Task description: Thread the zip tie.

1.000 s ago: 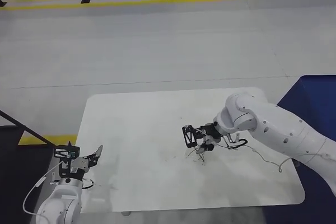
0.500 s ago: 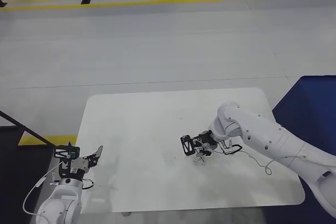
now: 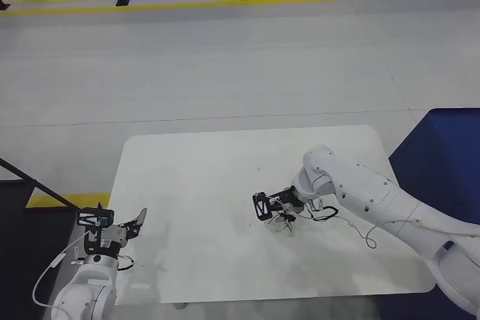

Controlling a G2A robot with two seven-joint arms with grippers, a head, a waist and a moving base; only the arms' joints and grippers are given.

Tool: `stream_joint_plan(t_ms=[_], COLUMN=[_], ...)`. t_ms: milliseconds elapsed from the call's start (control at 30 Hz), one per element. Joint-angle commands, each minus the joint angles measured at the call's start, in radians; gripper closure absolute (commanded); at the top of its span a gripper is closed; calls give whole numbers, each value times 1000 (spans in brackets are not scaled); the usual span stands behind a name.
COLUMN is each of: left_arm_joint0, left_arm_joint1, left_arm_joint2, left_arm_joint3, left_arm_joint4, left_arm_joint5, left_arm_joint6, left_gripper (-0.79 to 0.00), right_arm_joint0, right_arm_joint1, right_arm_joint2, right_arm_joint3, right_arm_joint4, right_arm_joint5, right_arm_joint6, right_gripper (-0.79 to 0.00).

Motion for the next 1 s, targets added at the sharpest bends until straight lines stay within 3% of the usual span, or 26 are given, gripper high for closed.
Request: stream_joint_plan(t_ms=[0,67,100,133,600,667,833,867,900,967], left_arm_joint0=[0,0,0,0,0,0,0,0,0,0], left_arm_joint1=[0,0,0,0,0,0,0,0,0,0], left_arm_joint2=[0,0,0,0,0,0,0,0,0,0], left_arm_joint3=[0,0,0,0,0,0,0,0,0,0], left_arm_joint4=[0,0,0,0,0,0,0,0,0,0], left_arm_joint5=[0,0,0,0,0,0,0,0,0,0], left_arm_joint6=[0,0,0,0,0,0,0,0,0,0], left_gripper=[-785,-785,-785,-785,-785,-785,-785,-785,-785,-785], right_arm_joint0=[0,0,0,0,0,-16,9,9,9,9], right_arm_joint1=[2,2,2,2,2,-15,-18,-18,-18,-18], right_arm_joint2=[0,0,0,0,0,0,0,0,0,0], right_arm_joint3=[-2,-2,-2,-2,-2,-76,-93,-93,-93,-93], right_arm_joint4=[0,0,0,0,0,4,45,45,45,45], right_arm_joint5=[0,0,0,0,0,0,0,0,0,0], right_arm_joint6=[0,0,0,0,0,0,0,0,0,0], right_gripper=[-197,-194,-151,0,0,0,0,-311,0,0])
